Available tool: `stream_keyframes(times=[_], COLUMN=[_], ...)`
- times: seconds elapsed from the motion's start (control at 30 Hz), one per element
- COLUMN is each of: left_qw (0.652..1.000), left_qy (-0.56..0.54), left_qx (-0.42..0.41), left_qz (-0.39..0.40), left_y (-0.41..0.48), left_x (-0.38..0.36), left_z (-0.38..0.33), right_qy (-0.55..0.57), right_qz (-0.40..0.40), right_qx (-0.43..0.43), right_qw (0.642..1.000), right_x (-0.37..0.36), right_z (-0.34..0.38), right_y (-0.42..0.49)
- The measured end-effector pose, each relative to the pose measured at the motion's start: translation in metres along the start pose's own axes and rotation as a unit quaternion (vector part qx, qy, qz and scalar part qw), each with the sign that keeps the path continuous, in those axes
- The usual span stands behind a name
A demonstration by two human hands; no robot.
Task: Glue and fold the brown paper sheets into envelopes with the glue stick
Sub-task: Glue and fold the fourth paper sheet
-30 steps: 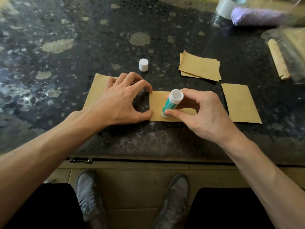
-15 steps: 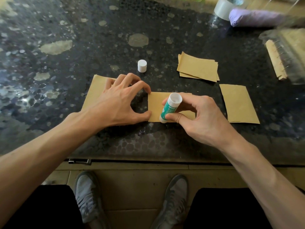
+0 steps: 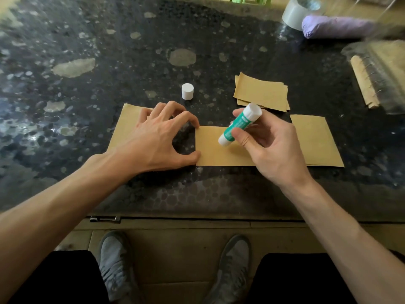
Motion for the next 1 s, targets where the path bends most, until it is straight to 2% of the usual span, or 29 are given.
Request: stream_keyframes(times=[0.2, 0.4, 0.77, 1.0], left_qw=[1.000, 1.000, 1.000, 1.000], left_qy=[0.000, 0.005, 0.001, 0.008], left_qx=[0.002, 0.002, 0.004, -0.003], left_qz=[0.012, 0.008, 0.006, 0.009], left_y=[0.000, 0.001, 0.000, 0.000], left_x=[-0.002, -0.001, -0.001, -0.002], left_z=[0.001, 0.003, 0.002, 0.002], right_qy=[-0.087, -0.115, -0.141, -0.201], right_qz=[0.021, -0.015, 0.095, 0.044], right_qx=[0.041, 0.039, 0.027, 0.028], right_qw=[0.995, 0.992, 0.985, 0.978], right_x=[-0.012, -0.012, -0.014, -0.008], right_z=[0.003, 0.005, 0.007, 0.011], right_y=[0.002, 0.007, 0.007, -0.001])
Point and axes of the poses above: each hand's wrist, its own y-axis towards the middle knuckle, its own x-axis out of the back of the hand, z = x × y, the point moved 7 cm from there along y, towards the middle knuckle, and after that the axes turned 3 degrees about -x, right-handed, at the moved point
